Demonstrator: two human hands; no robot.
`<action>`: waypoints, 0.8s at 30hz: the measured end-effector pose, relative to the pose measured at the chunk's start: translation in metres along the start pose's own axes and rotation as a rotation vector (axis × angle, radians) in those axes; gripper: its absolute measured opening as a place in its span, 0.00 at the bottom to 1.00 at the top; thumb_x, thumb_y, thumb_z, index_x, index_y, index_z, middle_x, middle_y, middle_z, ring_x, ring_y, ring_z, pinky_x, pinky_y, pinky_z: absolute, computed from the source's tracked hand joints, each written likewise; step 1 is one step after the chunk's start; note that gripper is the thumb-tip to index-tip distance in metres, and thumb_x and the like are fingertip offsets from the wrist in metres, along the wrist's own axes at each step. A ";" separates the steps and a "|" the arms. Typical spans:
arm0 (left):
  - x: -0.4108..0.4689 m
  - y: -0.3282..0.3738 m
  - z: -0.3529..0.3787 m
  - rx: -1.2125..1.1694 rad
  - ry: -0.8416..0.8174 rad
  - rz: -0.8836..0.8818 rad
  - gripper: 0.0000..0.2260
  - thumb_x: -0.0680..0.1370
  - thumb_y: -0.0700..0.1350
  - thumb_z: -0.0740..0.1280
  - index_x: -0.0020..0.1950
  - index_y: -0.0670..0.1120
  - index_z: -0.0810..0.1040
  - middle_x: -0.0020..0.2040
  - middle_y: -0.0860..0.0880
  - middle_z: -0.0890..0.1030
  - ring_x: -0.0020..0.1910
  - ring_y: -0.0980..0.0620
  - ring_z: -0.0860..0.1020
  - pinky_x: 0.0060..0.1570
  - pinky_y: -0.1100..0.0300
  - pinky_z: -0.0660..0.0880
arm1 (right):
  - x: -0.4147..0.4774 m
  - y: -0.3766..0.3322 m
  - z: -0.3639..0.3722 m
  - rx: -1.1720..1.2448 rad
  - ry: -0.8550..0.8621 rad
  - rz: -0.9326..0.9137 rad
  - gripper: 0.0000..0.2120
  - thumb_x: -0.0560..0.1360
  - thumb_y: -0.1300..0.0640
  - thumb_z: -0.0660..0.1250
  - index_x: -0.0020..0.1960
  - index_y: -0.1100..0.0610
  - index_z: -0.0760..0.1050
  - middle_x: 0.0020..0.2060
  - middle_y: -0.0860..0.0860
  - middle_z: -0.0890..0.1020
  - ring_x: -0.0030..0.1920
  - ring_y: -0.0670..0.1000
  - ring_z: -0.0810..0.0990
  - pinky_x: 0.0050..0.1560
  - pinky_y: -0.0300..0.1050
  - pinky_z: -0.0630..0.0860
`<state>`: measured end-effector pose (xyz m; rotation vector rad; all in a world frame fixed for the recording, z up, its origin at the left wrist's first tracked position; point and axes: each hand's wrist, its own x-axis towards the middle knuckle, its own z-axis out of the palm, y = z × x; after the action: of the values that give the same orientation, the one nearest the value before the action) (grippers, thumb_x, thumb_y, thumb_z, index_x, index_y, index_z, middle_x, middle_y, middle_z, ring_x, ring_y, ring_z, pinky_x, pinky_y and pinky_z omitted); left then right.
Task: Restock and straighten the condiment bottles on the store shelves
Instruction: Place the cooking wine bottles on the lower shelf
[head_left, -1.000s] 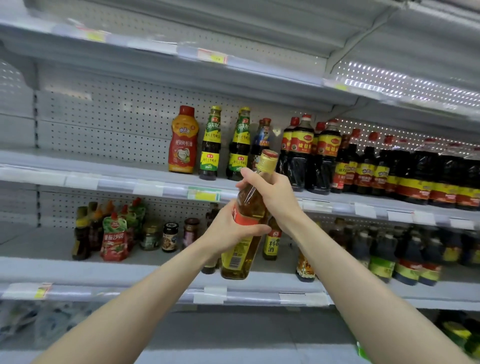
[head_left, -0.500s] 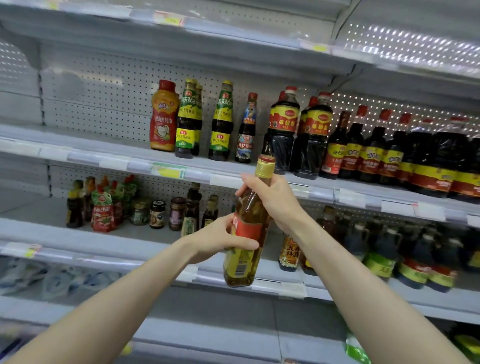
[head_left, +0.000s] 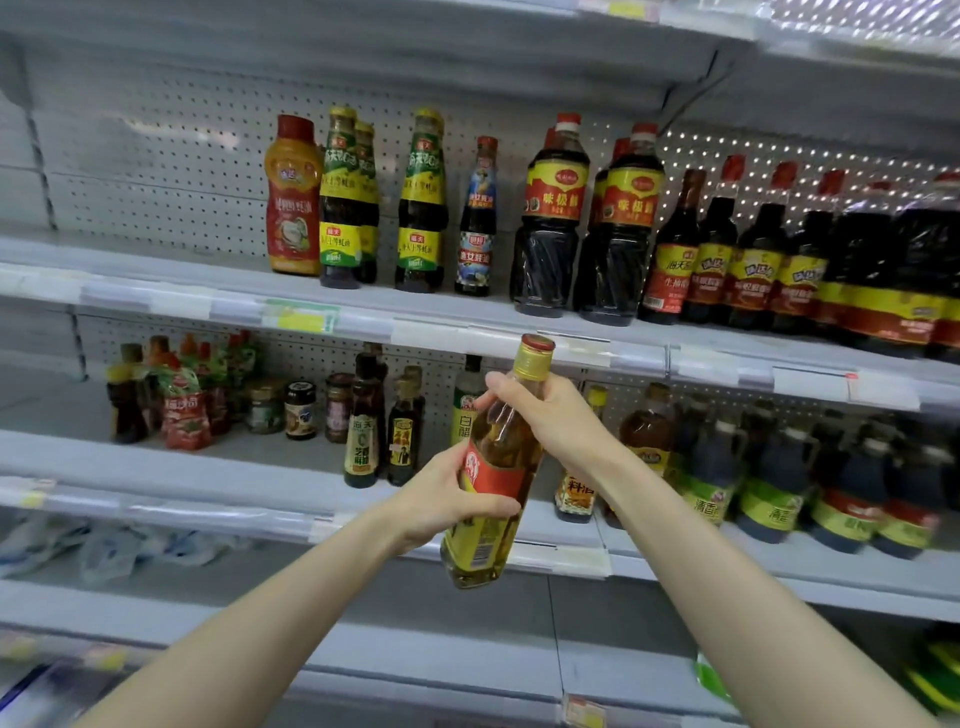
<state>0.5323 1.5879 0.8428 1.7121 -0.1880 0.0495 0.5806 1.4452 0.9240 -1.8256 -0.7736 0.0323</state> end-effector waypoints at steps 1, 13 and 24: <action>0.003 -0.003 0.000 -0.004 0.006 -0.002 0.24 0.69 0.37 0.76 0.62 0.48 0.74 0.54 0.47 0.83 0.54 0.50 0.82 0.54 0.56 0.78 | 0.001 0.003 0.000 0.000 -0.005 0.006 0.17 0.77 0.45 0.65 0.49 0.59 0.81 0.47 0.49 0.84 0.48 0.46 0.82 0.52 0.43 0.77; 0.074 -0.064 -0.019 -0.044 0.096 -0.041 0.26 0.67 0.38 0.78 0.62 0.48 0.73 0.53 0.46 0.83 0.52 0.50 0.82 0.52 0.57 0.79 | 0.043 0.073 0.009 0.037 -0.018 0.093 0.07 0.78 0.49 0.66 0.55 0.46 0.74 0.50 0.39 0.79 0.49 0.39 0.79 0.44 0.35 0.75; 0.158 -0.114 -0.019 -0.063 0.077 -0.071 0.28 0.65 0.42 0.80 0.61 0.51 0.72 0.55 0.49 0.81 0.55 0.50 0.80 0.57 0.53 0.77 | 0.096 0.142 -0.004 0.038 0.102 0.186 0.04 0.77 0.51 0.67 0.52 0.48 0.76 0.48 0.43 0.82 0.48 0.41 0.80 0.46 0.34 0.76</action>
<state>0.7071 1.6068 0.7567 1.6496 -0.0709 0.0560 0.7264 1.4651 0.8369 -1.8429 -0.5275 0.0732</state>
